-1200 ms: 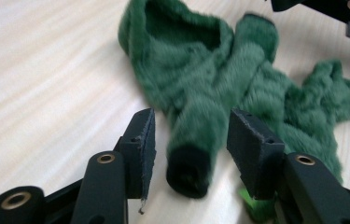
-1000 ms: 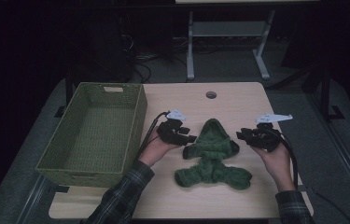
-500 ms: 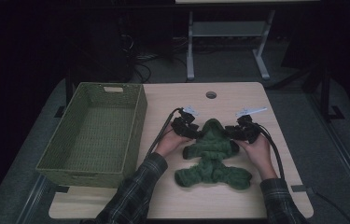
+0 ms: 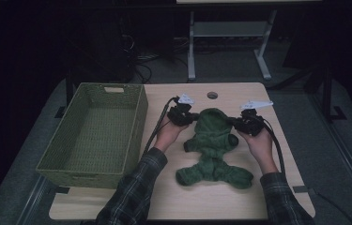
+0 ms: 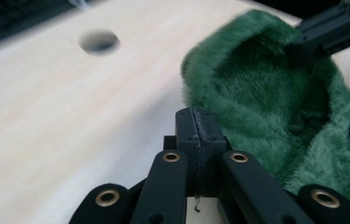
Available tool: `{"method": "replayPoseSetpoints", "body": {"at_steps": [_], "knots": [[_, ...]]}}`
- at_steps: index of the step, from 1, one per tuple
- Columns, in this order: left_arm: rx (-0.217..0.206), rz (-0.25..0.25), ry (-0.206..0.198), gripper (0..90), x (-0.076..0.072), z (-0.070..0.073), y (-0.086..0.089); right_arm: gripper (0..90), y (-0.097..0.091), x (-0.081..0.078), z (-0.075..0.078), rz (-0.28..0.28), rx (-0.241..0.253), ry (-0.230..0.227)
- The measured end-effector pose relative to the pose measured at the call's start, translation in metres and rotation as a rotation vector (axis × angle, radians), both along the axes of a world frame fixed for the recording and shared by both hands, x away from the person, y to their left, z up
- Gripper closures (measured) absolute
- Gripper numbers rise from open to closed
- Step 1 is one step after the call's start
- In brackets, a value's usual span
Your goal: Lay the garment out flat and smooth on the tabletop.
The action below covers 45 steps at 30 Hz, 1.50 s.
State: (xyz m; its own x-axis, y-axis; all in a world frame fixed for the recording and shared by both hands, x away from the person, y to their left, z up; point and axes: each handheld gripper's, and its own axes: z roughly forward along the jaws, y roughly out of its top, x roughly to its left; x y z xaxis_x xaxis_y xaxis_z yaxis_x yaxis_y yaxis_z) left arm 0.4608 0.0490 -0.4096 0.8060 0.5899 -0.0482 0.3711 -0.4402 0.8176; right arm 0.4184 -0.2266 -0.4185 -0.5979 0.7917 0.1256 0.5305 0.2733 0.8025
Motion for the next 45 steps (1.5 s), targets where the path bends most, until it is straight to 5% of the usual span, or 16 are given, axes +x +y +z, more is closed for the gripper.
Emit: {"method": "replayPoseSetpoints", "body": {"at_steps": [5, 8, 13, 22, 31, 36, 40, 45], "knots": [[0.017, 0.017, 0.020, 88.1, 0.006, -0.002, 0.003, 84.5, -0.002, 0.013, -0.004, -0.026, 0.003, 0.016], [0.023, 0.011, 0.045, 79.3, 0.004, -0.009, 0.002, 76.1, -0.002, 0.019, -0.018, -0.040, 0.011, 0.076], [0.017, -0.025, 0.057, 65.7, -0.010, -0.006, 0.004, 67.2, -0.012, 0.013, -0.014, -0.053, 0.034, 0.071], [-0.015, -0.084, 0.112, 49.9, -0.050, 0.005, 0.021, 67.4, -0.031, -0.021, 0.003, -0.021, 0.036, 0.056], [0.009, -0.105, 0.103, 42.4, -0.097, -0.008, 0.044, 65.9, -0.038, -0.066, -0.002, 0.004, 0.024, 0.038], [0.012, -0.092, 0.106, 33.4, -0.119, -0.017, 0.057, 64.7, -0.039, -0.081, -0.001, 0.014, 0.018, 0.037], [0.057, -0.090, 0.092, 22.3, -0.139, -0.023, 0.069, 64.6, -0.035, -0.093, -0.004, 0.030, 0.006, 0.058], [0.035, -0.098, 0.064, 14.3, -0.160, -0.027, 0.078, 63.9, -0.027, -0.106, -0.009, 0.055, 0.002, 0.058]]}}
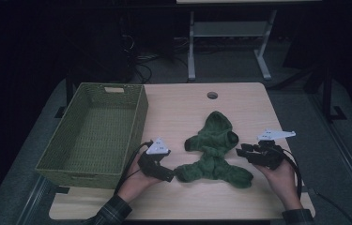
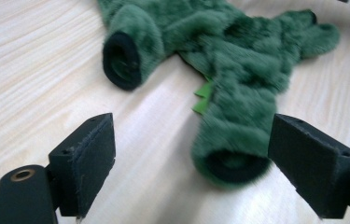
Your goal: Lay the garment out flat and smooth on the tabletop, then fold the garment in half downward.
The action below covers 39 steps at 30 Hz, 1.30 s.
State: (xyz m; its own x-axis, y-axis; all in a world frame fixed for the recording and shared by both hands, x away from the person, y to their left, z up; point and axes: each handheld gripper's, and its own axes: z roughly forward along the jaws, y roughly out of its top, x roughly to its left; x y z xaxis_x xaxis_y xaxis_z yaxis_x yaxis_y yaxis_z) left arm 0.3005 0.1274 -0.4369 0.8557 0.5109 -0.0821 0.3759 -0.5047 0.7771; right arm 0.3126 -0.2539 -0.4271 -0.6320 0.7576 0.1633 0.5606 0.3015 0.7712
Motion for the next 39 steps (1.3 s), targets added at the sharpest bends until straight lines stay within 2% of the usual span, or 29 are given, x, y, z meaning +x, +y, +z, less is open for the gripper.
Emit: {"method": "replayPoseSetpoints", "body": {"at_steps": [1, 2, 5, 7, 18, 22, 27, 29, 30, 32, 34, 35, 36, 39], "knots": [[0.000, 0.000, 0.000, 13.9, 0.000, 0.000, 0.000, 63.9, 0.002, -0.002, -0.001, 0.008, -0.002, -0.001], [0.029, -0.011, -0.013, 12.9, -0.008, -0.004, 0.000, 63.9, 0.004, -0.005, -0.001, 0.019, -0.005, -0.012], [0.043, -0.010, -0.004, 12.7, -0.018, -0.013, -0.001, 63.9, 0.008, -0.010, -0.003, 0.033, -0.003, -0.010], [0.071, -0.012, -0.008, 12.6, -0.023, -0.017, -0.002, 63.9, 0.011, -0.013, -0.003, 0.046, 0.003, -0.007], [0.147, -0.037, -0.004, 12.5, -0.031, -0.037, -0.008, 63.8, 0.039, -0.027, -0.002, 0.147, 0.037, -0.014], [0.120, -0.055, -0.025, 12.4, -0.032, -0.041, -0.007, 63.8, 0.055, -0.029, -0.003, 0.193, 0.043, -0.012], [0.117, -0.054, -0.024, 12.7, -0.032, -0.041, -0.007, 63.8, 0.077, -0.032, -0.007, 0.253, 0.047, 0.003], [0.119, -0.055, -0.024, 13.1, -0.032, -0.041, -0.006, 63.8, 0.081, -0.032, -0.007, 0.264, 0.045, 0.000], [0.120, -0.054, -0.027, 13.2, -0.032, -0.041, -0.006, 63.9, 0.092, -0.034, -0.008, 0.291, 0.050, 0.002], [0.118, -0.052, -0.026, 13.3, -0.033, -0.041, -0.005, 64.0, 0.096, -0.035, -0.008, 0.304, 0.052, 0.002], [0.113, -0.052, -0.027, 13.3, -0.032, -0.041, -0.005, 64.7, 0.111, -0.036, -0.010, 0.346, 0.057, -0.010], [0.113, -0.052, -0.027, 13.3, -0.032, -0.041, -0.005, 64.7, 0.111, -0.036, -0.010, 0.346, 0.057, -0.010], [0.110, -0.051, -0.027, 13.3, -0.033, -0.041, -0.005, 65.1, 0.121, -0.037, -0.011, 0.365, 0.054, -0.007], [0.116, -0.054, -0.028, 13.3, -0.032, -0.041, -0.005, 66.2, 0.132, -0.037, -0.013, 0.392, 0.049, -0.001]]}}
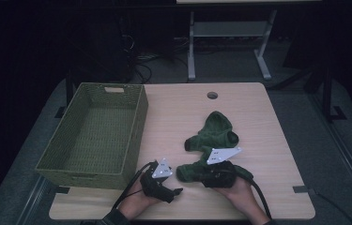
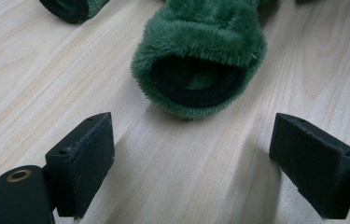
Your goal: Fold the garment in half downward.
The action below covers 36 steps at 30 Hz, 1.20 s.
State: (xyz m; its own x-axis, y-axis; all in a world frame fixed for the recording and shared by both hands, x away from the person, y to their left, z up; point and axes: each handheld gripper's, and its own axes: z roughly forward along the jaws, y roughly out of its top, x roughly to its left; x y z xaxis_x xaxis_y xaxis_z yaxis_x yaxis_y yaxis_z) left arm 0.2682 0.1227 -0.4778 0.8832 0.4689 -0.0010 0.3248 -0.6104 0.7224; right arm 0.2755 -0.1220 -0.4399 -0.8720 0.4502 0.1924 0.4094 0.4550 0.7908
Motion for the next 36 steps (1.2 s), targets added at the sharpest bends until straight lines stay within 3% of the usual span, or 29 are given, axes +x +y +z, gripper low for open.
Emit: {"method": "replayPoseSetpoints", "body": {"at_steps": [8, 9, 11, 15, 19, 26, 29, 36], "knots": [[-0.001, -0.001, 0.004, 13.3, 0.000, 0.000, 0.000, 67.8, 0.019, 0.003, -0.016, 0.034, -0.071, 0.011], [0.000, -0.002, 0.004, 13.3, 0.000, 0.000, 0.000, 67.0, 0.024, 0.002, -0.021, 0.033, -0.124, -0.005], [0.000, -0.002, 0.002, 13.3, 0.000, 0.000, 0.000, 66.3, 0.027, 0.001, -0.026, 0.036, -0.151, -0.012], [0.002, -0.005, 0.002, 13.3, 0.000, 0.000, 0.000, 78.9, 0.031, -0.002, -0.029, 0.013, -0.195, -0.064], [-0.001, -0.003, 0.004, 13.3, 0.000, 0.000, 0.000, 81.8, 0.028, -0.002, -0.025, 0.008, -0.177, -0.055], [0.001, -0.005, 0.002, 13.2, 0.000, 0.000, 0.000, 81.7, -0.005, 0.000, 0.003, -0.040, -0.003, -0.060], [0.001, -0.005, 0.002, 13.3, 0.000, 0.000, 0.000, 80.9, -0.021, 0.000, 0.010, -0.084, 0.033, -0.063], [0.003, -0.006, 0.004, 13.3, 0.000, 0.000, 0.001, 81.6, -0.053, 0.007, 0.011, -0.194, 0.011, -0.059]]}}
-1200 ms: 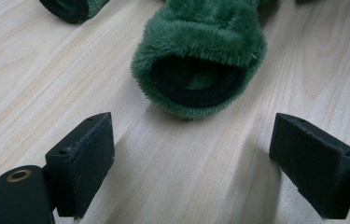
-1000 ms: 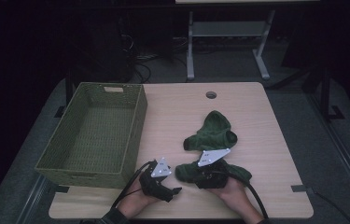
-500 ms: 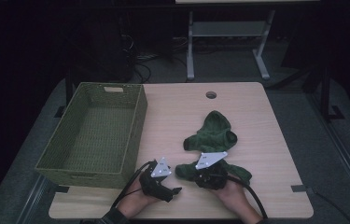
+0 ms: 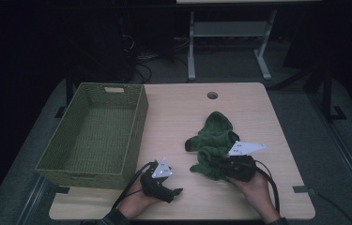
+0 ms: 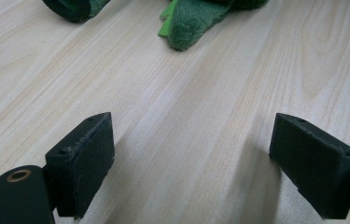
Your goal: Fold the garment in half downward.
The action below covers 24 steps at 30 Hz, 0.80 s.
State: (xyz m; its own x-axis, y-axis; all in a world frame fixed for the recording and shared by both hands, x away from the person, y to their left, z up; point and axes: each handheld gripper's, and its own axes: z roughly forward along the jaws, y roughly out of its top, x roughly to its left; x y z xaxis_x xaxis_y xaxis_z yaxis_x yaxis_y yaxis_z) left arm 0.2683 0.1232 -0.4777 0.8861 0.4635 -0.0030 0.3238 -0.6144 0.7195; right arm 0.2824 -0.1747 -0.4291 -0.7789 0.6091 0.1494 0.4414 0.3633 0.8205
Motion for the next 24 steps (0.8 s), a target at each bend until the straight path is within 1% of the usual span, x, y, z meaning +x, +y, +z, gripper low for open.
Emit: {"method": "replayPoseSetpoints", "body": {"at_steps": [1, 3, 4, 6, 7, 8, 9, 10, 11, 13, 15, 16, 17, 21, 22, 23, 24], "knots": [[0.000, -0.001, -0.001, 13.3, 0.000, 0.000, 0.000, 81.9, -0.003, 0.001, -0.001, -0.020, -0.010, 0.019], [-0.001, 0.000, -0.001, 13.3, 0.000, 0.000, 0.000, 81.9, -0.008, 0.003, -0.003, -0.042, -0.024, 0.026], [-0.001, 0.000, -0.001, 13.3, 0.000, 0.000, 0.000, 81.8, -0.012, 0.004, -0.006, -0.055, -0.038, 0.033], [-0.001, 0.000, -0.001, 13.3, 0.000, 0.000, 0.000, 80.3, -0.015, 0.007, -0.010, -0.072, -0.051, 0.073], [0.000, 0.000, -0.001, 13.3, 0.000, 0.000, 0.000, 79.5, -0.016, 0.009, -0.013, -0.083, -0.077, 0.092], [0.000, -0.001, -0.001, 13.3, 0.000, 0.000, 0.000, 78.3, -0.017, 0.010, -0.015, -0.099, -0.098, 0.091], [0.000, 0.000, -0.001, 13.3, 0.000, 0.000, 0.000, 75.4, -0.018, 0.010, -0.016, -0.112, -0.111, 0.088], [0.000, -0.001, -0.001, 13.3, 0.000, 0.000, 0.000, 74.6, -0.020, 0.010, -0.015, -0.121, -0.118, 0.076], [0.000, -0.001, -0.001, 13.3, 0.000, 0.000, 0.000, 72.9, -0.022, 0.010, -0.013, -0.132, -0.109, 0.068], [0.000, -0.001, -0.001, 13.3, 0.000, 0.000, 0.000, 72.4, -0.027, 0.009, -0.007, -0.152, -0.095, 0.054], [0.000, -0.001, 0.000, 13.3, 0.000, 0.000, 0.000, 72.5, -0.032, 0.008, -0.001, -0.157, -0.076, 0.037], [-0.001, 0.000, 0.000, 13.3, 0.000, 0.000, 0.000, 72.7, -0.032, 0.008, 0.002, -0.150, -0.058, 0.031], [-0.008, 0.004, 0.001, 13.3, 0.000, 0.000, 0.000, 73.1, -0.031, 0.008, 0.006, -0.148, -0.052, 0.021], [-0.004, 0.002, -0.004, 13.3, 0.000, 0.000, 0.000, 78.2, -0.023, 0.011, 0.020, -0.136, -0.036, -0.021], [-0.004, 0.002, -0.004, 13.3, 0.000, 0.000, 0.000, 78.2, -0.023, 0.011, 0.020, -0.136, -0.036, -0.021], [-0.004, 0.002, -0.002, 13.3, 0.000, 0.000, 0.000, 80.5, -0.019, 0.017, 0.019, -0.134, -0.047, -0.026], [0.001, -0.001, -0.005, 13.3, 0.001, 0.000, 0.000, 80.7, -0.017, 0.020, 0.017, -0.134, -0.049, -0.023]]}}
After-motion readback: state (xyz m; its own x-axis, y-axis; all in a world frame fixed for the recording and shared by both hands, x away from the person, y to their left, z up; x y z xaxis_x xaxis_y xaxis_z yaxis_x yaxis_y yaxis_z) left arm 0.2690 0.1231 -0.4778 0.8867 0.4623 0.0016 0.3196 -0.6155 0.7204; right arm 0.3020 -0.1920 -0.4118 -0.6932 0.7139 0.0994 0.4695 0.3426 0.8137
